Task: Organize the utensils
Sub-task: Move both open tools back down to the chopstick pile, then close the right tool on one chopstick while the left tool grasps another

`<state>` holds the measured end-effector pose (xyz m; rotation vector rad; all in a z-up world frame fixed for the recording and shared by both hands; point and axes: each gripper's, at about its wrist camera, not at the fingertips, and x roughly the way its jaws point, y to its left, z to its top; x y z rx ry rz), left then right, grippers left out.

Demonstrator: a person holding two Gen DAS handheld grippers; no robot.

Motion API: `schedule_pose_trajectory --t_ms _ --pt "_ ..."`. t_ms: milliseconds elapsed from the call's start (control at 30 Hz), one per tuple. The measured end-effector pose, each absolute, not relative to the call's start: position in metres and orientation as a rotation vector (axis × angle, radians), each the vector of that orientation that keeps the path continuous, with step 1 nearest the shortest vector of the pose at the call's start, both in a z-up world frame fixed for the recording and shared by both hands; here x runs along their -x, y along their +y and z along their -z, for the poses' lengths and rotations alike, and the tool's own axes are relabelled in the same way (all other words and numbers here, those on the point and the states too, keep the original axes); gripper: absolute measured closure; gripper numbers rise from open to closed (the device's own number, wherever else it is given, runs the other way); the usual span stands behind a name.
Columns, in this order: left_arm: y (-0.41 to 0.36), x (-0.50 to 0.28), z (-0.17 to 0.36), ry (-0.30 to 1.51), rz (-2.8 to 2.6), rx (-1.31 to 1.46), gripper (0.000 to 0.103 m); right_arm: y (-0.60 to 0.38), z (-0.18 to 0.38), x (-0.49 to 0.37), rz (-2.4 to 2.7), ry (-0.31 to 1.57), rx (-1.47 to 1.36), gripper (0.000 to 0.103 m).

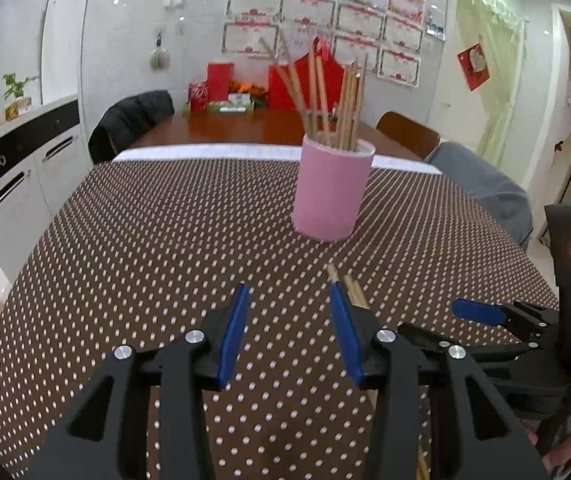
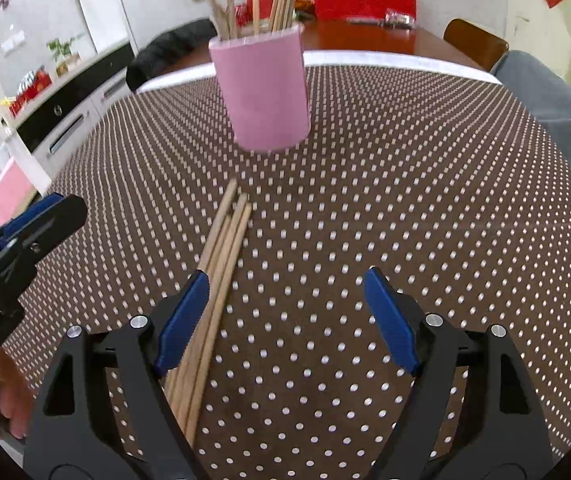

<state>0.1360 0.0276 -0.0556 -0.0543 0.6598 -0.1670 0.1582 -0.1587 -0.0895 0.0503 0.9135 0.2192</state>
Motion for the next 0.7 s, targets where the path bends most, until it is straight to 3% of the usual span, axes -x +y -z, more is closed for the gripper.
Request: schedule_pose_trajectory --t_ms 600,700 --pt "0.040 -0.135 0.082 0.756 0.201 0.092 0.061 -0.136 0.107 -0.169 -0.115 0.982 0.085 0.022" --pt "0.037 -0.137 0.083 0.769 0.220 0.097 0.061 -0.138 0.107 -0.175 -0.131 0.983 0.070 0.025"
